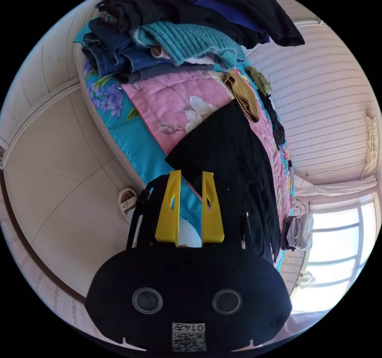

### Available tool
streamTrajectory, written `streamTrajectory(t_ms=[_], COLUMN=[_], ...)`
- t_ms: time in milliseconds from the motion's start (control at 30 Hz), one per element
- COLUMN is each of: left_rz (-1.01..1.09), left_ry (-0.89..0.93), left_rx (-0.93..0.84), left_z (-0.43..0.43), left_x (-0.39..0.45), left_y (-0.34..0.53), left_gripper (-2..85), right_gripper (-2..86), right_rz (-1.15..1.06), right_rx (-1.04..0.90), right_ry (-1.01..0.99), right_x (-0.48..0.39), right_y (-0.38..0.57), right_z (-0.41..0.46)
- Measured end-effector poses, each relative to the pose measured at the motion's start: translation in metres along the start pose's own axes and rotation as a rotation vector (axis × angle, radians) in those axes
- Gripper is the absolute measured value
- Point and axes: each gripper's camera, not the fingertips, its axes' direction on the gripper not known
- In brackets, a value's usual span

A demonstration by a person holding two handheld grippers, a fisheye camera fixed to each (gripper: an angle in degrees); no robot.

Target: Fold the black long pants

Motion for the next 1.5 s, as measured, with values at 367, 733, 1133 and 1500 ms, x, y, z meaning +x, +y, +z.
streamTrajectory(t_ms=[367,733,1133,1500], left_rz=[0.084,0.017,0.097,0.250], left_ry=[0.050,0.050,0.165,0.238], left_rx=[0.004,-0.047,0.004,0.048], left_z=[-0.051,-0.062,-0.114,-0.154], left_x=[0.031,0.042,0.071,0.129], left_y=[-0.026,-0.030,-0.037,-0.065], left_gripper=[1.6,10.9,-0.7,-0.8], right_gripper=[0.6,5.3,0.2,-0.1], right_rz=[-0.100,0.013,-0.132,-0.302], right_rx=[0.029,0.007,0.031,-0.001], right_ry=[-0.075,-0.026,-0.051,-0.032], right_x=[-0.031,-0.025,-0.068,-0.142], right_y=[-0.007,-0.017,-0.010,-0.041], right_z=[-0.060,-0.058,-0.095,-0.097])
